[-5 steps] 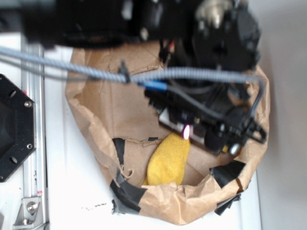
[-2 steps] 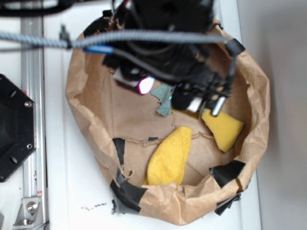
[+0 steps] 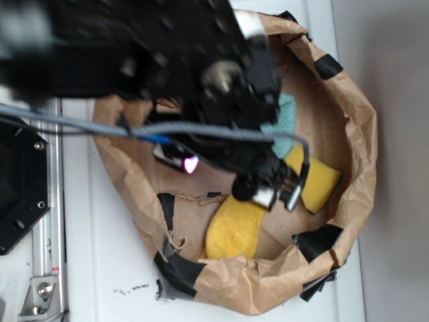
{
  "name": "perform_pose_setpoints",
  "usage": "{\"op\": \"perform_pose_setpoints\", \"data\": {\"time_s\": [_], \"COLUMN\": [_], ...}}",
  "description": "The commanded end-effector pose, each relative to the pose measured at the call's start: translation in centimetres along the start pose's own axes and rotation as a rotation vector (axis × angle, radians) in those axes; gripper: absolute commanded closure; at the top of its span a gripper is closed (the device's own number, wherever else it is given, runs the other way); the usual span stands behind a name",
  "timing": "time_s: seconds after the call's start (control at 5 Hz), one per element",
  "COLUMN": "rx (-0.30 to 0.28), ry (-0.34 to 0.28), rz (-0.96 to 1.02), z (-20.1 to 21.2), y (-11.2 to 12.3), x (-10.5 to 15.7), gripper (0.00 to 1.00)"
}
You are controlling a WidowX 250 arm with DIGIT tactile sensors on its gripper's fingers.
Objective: Grab the yellow cloth.
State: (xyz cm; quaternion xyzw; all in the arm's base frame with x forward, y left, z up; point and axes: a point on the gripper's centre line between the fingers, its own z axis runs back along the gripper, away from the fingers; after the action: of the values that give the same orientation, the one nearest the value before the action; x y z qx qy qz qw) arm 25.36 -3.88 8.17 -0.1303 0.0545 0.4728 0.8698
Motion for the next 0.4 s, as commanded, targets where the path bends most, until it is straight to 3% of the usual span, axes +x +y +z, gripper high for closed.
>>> {"op": "perform_pose_setpoints", "data": {"time_s": [0.0,0.2], "rx": [-0.009,0.033], "ry": [0.115,0.173], "rz": [-0.04,-0.035], "z": [-4.2,-6.5], "y": [-1.6,-0.5], "x": [-4.9,-6.1], "gripper": [0.0,0.0]}}
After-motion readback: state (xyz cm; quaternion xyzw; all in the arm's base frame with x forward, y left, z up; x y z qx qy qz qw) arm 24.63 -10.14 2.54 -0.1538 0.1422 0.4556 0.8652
